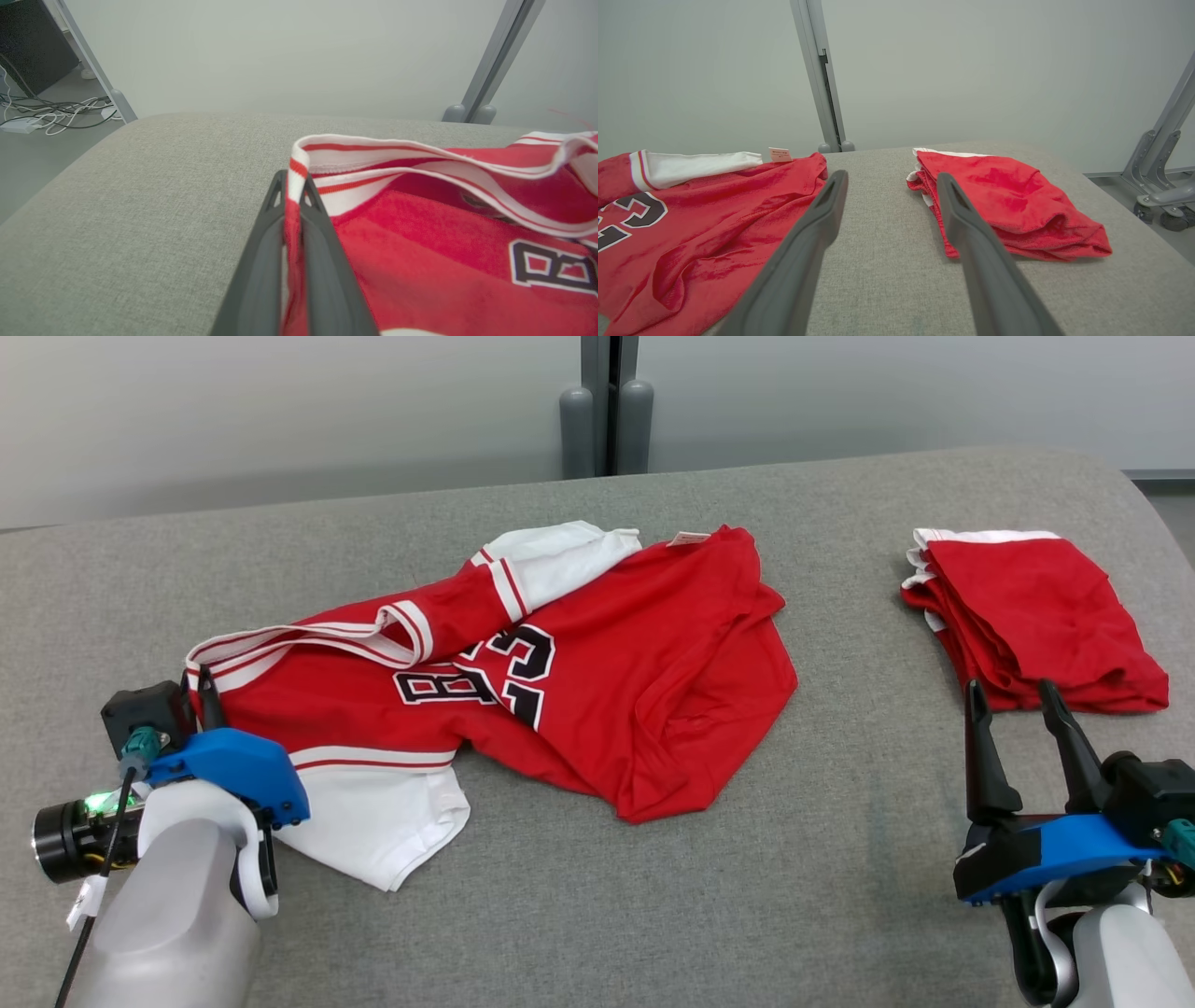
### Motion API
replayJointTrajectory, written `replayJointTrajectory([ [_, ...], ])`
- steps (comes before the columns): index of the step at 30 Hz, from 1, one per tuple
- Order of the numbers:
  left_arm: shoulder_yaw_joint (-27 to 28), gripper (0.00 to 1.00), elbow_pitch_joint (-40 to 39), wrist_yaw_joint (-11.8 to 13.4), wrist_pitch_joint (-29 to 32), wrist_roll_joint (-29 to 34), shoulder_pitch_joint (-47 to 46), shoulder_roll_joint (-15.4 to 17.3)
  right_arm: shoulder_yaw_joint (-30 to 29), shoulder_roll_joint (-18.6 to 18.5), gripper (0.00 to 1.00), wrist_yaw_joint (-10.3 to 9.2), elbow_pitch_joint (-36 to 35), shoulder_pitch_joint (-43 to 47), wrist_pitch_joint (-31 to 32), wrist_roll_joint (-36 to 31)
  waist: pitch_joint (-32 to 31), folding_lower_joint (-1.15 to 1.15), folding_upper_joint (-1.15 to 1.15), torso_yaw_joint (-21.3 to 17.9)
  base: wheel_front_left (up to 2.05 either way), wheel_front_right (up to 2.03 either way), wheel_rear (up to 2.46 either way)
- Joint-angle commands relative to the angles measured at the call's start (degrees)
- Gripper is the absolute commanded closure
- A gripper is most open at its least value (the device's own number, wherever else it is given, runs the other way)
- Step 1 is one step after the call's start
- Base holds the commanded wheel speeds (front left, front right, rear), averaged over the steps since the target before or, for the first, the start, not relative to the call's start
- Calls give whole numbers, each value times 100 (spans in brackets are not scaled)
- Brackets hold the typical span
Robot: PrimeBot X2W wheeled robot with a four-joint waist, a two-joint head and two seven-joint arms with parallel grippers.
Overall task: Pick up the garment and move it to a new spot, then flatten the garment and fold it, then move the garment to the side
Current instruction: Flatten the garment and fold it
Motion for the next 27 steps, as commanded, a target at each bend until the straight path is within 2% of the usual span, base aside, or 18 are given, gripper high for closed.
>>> replayJointTrajectory([
  [1, 6, 53, -76, -9, -26, 58, -45, -2, -20, -8, 0, 1, 30, -16, -2, -1, -25, 0, 0, 16, 0, 0, 0],
  [2, 28, 0, -160, -1, -27, 94, -9, -7, -23, -8, 0, 1, 36, 2, -7, -12, -44, 0, 0, 26, 0, 0, 0],
  [17, 255, 0, -1043, -295, -21, 445, 629, -189, -20, -9, 0, 1, 109, 385, 79, -78, -755, 0, 0, 297, 0, 0, 0],
  [27, 163, 0, -1853, -508, -22, 621, 1526, -638, 200, -10, 0, 1, 192, 614, 175, 14, -950, 0, 0, 659, 0, 0, 0],
])
